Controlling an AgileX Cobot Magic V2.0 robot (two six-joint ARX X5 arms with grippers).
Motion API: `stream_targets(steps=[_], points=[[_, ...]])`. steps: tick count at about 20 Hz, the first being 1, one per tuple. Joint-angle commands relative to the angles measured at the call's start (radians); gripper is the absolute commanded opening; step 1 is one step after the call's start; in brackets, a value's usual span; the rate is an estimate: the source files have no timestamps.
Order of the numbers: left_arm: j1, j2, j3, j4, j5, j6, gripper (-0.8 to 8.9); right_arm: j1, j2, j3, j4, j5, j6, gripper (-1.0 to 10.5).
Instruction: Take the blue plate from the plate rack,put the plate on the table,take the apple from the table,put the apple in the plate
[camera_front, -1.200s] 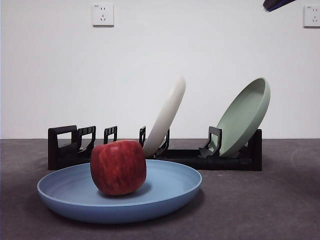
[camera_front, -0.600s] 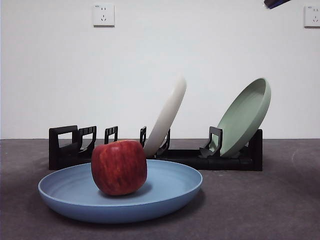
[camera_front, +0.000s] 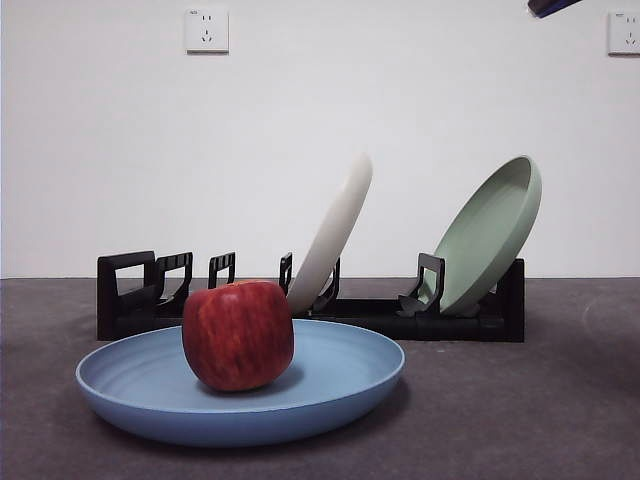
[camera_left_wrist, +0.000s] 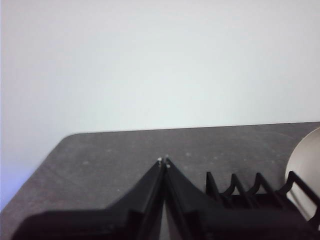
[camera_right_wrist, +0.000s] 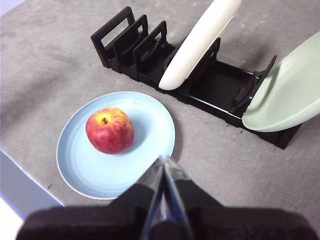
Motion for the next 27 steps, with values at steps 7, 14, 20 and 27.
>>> stream_targets(steps=[7, 14, 20, 27], points=[[0.149, -0.138, -0.287, 0.075, 0.100, 0.058, -0.01, 0.000, -0.001, -0.007, 0.004, 0.003, 0.009, 0.0], [0.178, -0.138, -0.413, 0.164, 0.156, 0.043, -0.01, 0.000, -0.001, -0.007, 0.004, 0.003, 0.009, 0.0], [0.179, -0.138, -0.473, 0.130, 0.173, 0.003, -0.01, 0.000, -0.001, -0.007, 0.004, 0.003, 0.009, 0.0], [0.179, -0.138, -0.473, 0.122, 0.172, -0.002, -0.01, 0.000, -0.001, -0.007, 0.004, 0.003, 0.009, 0.0]])
